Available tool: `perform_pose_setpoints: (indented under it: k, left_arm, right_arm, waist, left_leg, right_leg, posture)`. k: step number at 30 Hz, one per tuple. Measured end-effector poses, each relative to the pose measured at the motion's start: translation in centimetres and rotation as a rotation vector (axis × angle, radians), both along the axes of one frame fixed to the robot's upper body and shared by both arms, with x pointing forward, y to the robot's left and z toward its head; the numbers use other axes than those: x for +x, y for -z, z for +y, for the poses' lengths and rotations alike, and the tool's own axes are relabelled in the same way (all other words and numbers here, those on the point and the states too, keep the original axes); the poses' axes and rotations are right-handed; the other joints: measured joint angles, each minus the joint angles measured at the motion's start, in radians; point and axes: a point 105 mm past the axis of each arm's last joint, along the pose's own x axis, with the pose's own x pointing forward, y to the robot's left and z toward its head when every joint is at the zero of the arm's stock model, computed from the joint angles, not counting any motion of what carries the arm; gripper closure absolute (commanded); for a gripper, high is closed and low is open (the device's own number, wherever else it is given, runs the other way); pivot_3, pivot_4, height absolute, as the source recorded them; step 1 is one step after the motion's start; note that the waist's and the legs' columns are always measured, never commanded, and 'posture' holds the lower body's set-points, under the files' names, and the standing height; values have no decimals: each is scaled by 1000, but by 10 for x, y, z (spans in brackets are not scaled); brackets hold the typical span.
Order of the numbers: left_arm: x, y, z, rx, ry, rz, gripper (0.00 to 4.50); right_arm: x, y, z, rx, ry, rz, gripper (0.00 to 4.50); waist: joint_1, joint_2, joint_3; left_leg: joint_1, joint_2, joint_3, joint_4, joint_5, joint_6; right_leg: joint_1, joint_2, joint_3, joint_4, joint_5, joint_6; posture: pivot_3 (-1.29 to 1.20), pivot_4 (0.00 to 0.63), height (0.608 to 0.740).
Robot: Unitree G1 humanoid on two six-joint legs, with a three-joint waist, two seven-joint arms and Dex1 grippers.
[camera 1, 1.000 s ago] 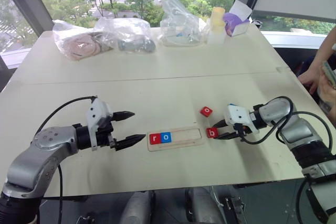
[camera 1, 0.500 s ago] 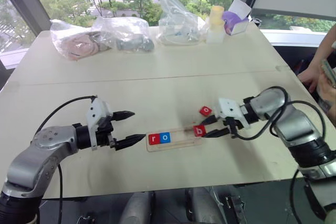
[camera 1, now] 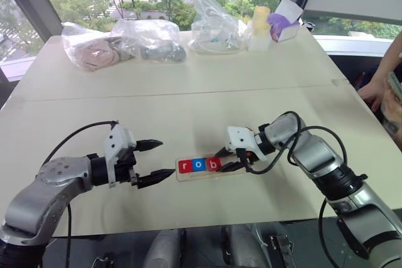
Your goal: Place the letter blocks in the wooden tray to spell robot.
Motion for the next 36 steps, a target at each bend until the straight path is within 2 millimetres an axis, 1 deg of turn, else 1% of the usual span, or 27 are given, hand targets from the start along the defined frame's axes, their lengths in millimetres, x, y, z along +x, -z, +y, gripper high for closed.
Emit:
perform_pose_setpoints:
  k: [6, 12, 24, 26, 28, 29, 31, 36]
  left_arm:
    - [0, -1, -1, 0, -4, -5, 0]
    - [0, -2, -1, 0, -4, -9, 0]
    - [3, -5, -1, 0, -3, -22, 0]
    - [3, -5, -1, 0, -4, -25, 0]
    - [3, -5, -1, -1, -5, -25, 0]
    - [3, -5, -1, 0, -6, -25, 0]
    - [3, -5, -1, 0, -7, -26, 0]
    - [4, -5, -1, -2, -12, -27, 0]
  right_arm:
    - [3, 5, 6, 1, 15, -11, 3392]
    - [6, 8, 4, -10, 39, -18, 3392]
    - [5, 8, 4, -13, 38, -4, 3392]
    - [5, 8, 4, -12, 39, 2, 2372]
    - [4, 8, 4, -11, 41, 6, 1545]
    - [4, 8, 4, -9, 42, 8, 901]
    - [4, 7, 5, -4, 42, 12, 17]
    - [3, 2, 7, 9, 46, 21, 17]
  waist:
    - [-1, 0, 0]
    - [-1, 0, 0]
    - [-1, 0, 0]
    - [-1, 0, 0]
    - [-1, 0, 0]
    - [-1, 0, 0]
    - [-1, 0, 0]
    - [-1, 0, 0]
  left_leg:
    - [0, 0, 0, 0, 0, 0]
    - [0, 0, 0, 0, 0, 0]
    - [0, 0, 0, 0, 0, 0]
    - [0, 0, 0, 0, 0, 0]
    - [0, 0, 0, 0, 0, 0]
    - [0, 0, 0, 0, 0, 0]
    - [0, 0, 0, 0, 0, 0]
    - [0, 0, 0, 0, 0, 0]
  right_leg:
    - [0, 0, 0, 0, 0, 0]
    - [0, 0, 0, 0, 0, 0]
    - [0, 0, 0, 0, 1, 1]
    - [0, 0, 0, 0, 1, 1]
    - [0, 0, 0, 0, 1, 1]
    - [0, 0, 0, 0, 1, 1]
    - [0, 0, 0, 0, 1, 1]
    - [0, 0, 0, 0, 1, 1]
  posture:
    - [0, 150, 740]
    - [0, 150, 740]
    - [0, 150, 740]
    - [0, 150, 740]
    - [0, 150, 740]
    - [0, 150, 740]
    - [0, 150, 740]
    - [0, 150, 740]
